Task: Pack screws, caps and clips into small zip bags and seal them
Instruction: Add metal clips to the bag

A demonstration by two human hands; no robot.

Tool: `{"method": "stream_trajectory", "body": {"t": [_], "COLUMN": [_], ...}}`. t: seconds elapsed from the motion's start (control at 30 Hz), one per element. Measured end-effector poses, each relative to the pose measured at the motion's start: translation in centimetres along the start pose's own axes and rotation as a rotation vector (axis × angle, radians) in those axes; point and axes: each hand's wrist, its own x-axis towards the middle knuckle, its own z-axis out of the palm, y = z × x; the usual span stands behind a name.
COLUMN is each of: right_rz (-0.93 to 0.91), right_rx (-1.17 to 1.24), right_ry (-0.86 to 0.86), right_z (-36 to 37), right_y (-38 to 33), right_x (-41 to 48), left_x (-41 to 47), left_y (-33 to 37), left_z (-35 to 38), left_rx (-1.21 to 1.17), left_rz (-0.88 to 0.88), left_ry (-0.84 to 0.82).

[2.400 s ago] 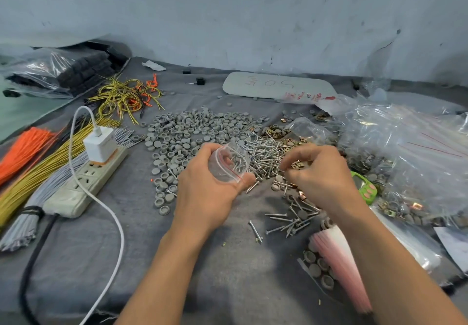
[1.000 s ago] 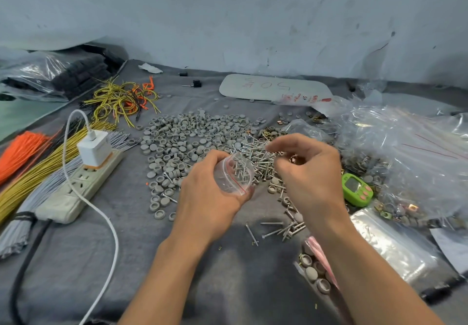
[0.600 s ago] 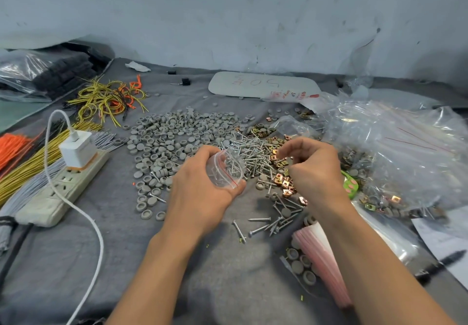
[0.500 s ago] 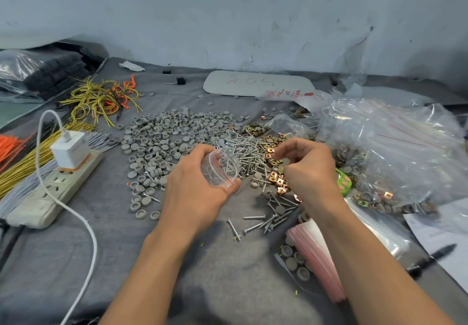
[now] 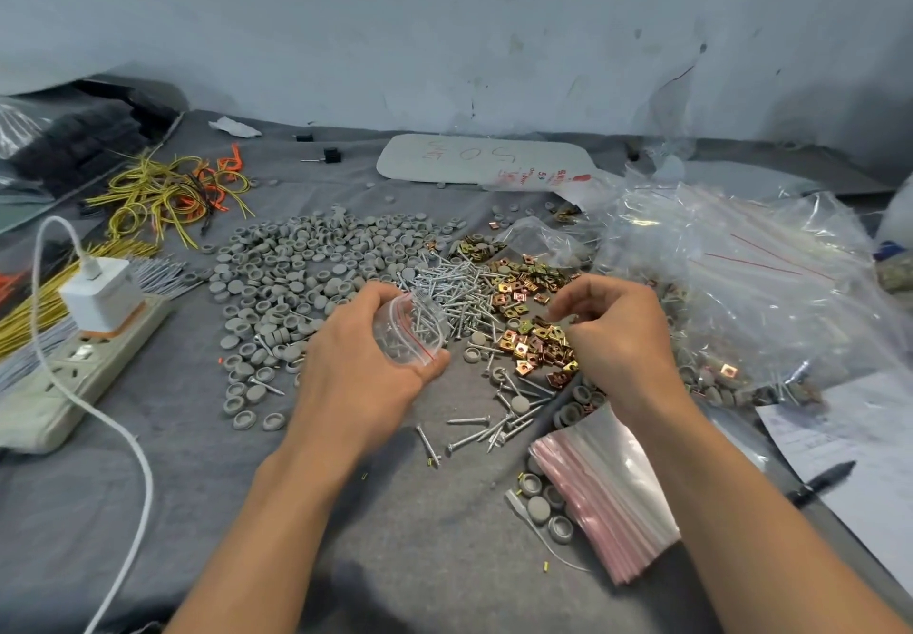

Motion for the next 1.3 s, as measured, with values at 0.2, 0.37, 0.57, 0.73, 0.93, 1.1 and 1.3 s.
{"method": "stream_trajectory", "body": {"t": [0.2,0.37,0.57,0.73,0.93,1.1,1.3], "right_rz": [0.018,0.025,0.025,-0.016,-0.050,-0.042,-0.053], "right_rx": [-0.047,-0.053,-0.039,-0.097,-0.142,-0.177,-0.180], "right_ry": [-0.042,-0.058,-0.077,-0.105,-0.103,-0.154,-0.130], "right_z": [-0.2,-0.1,0.2,0.2,0.7,0.8,0.7], "right_y": [0.3,0.2,-0.5,-1.1,-0.9,-0.8,-1.0], "right_x": [0.1,-0.1,-0.5,-1.0,-1.0,-0.8,-1.0], "left_x": [0.1,0.0,0.0,0.1,0.0,-0.1,-0.2], "left_y": [0.0,0.1,0.0,-0.1,0.0,-0.1,-0.1], "left_z": [0.2,0.3,0.3,0.2,-0.2,-0.4,-0.4], "left_rx": [0.020,0.016,0.011,0.014,0.021,0.013,-0.003], "left_rz": [-0.003,-0.016,-0.012,-0.011,-0.007,-0.013,-0.013], "left_ry": [-0.023,-0.038,-0.034,-0.027,-0.014,-0.010,-0.008]}}
